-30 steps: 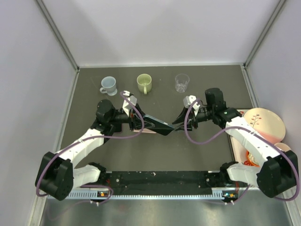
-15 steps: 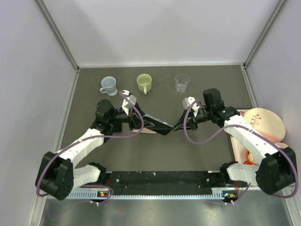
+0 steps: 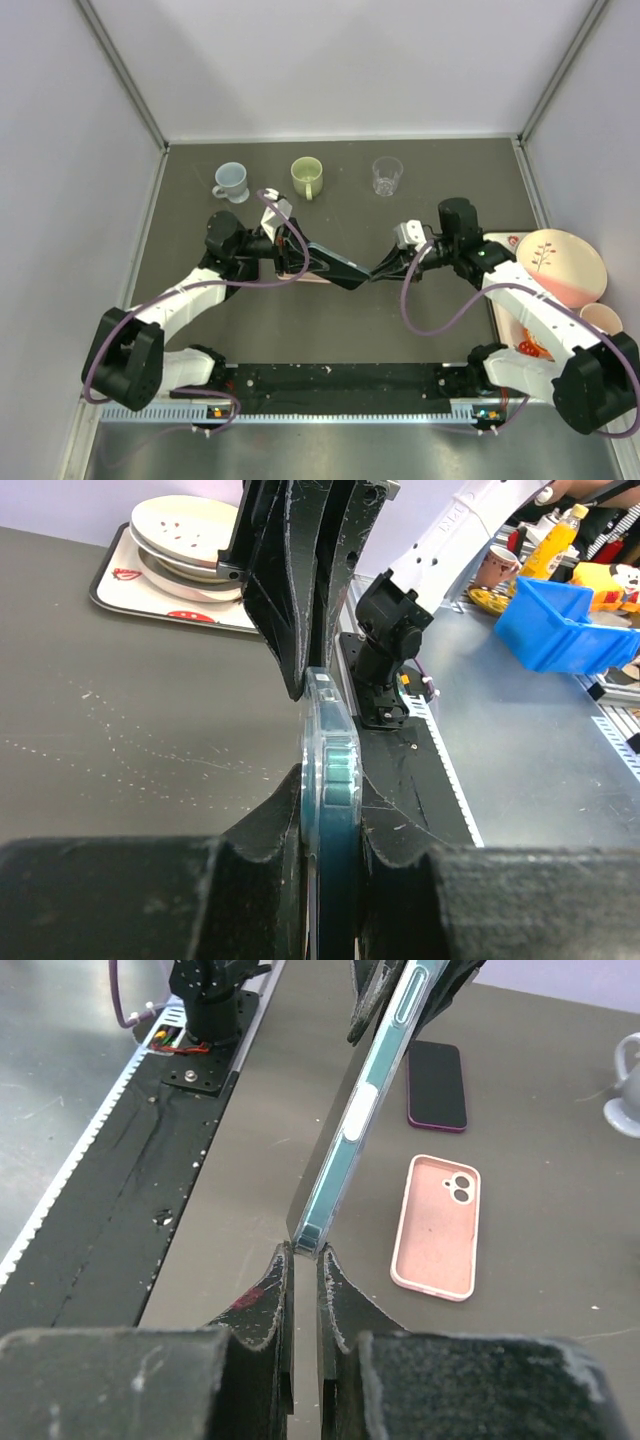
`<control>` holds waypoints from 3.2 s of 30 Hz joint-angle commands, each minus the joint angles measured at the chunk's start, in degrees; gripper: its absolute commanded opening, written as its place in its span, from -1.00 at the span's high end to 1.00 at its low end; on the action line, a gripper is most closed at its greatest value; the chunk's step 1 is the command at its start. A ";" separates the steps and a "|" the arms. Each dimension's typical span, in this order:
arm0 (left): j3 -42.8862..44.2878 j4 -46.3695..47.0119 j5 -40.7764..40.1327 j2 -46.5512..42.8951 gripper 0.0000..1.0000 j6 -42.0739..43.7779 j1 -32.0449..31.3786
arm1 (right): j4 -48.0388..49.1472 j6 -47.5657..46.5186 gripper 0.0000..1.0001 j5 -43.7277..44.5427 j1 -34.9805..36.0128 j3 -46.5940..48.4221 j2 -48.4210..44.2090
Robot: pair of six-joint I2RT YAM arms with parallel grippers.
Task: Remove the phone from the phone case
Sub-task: Remove the phone case from the phone.
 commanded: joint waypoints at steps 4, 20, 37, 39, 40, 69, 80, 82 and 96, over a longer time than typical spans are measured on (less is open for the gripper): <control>2.85 6.98 7.83 -0.63 1.00 -6.07 -3.43 | 14.83 -4.18 1.00 10.46 0.20 -2.93 -2.33; 3.56 5.92 9.76 1.13 1.00 -5.98 -5.63 | 35.66 4.44 1.00 23.11 0.47 -8.73 -3.47; 5.84 -8.73 13.54 1.13 1.00 6.03 -8.27 | 22.25 -2.85 1.00 6.43 0.55 -6.28 -3.21; 7.76 -19.26 14.24 0.87 1.00 14.35 -8.88 | 20.74 -3.65 1.00 5.11 0.55 -5.57 -3.04; 8.56 -23.31 14.59 0.69 1.00 17.63 -9.06 | 20.47 -3.65 1.00 4.84 0.47 -5.57 -2.95; 12.70 -40.66 12.31 1.83 1.00 32.25 -9.94 | 14.23 5.84 0.60 5.37 1.08 0.49 -2.16; 12.87 -40.66 11.78 2.63 1.00 32.16 -9.85 | 8.43 0.92 1.00 4.31 1.35 2.16 -1.54; 12.87 -40.66 11.96 2.89 1.00 32.07 -9.94 | 8.08 0.22 1.00 3.62 1.52 2.25 -1.54; 12.79 -40.66 14.24 3.68 1.00 31.72 -10.73 | -1.06 -13.93 1.00 3.87 4.77 3.22 -3.12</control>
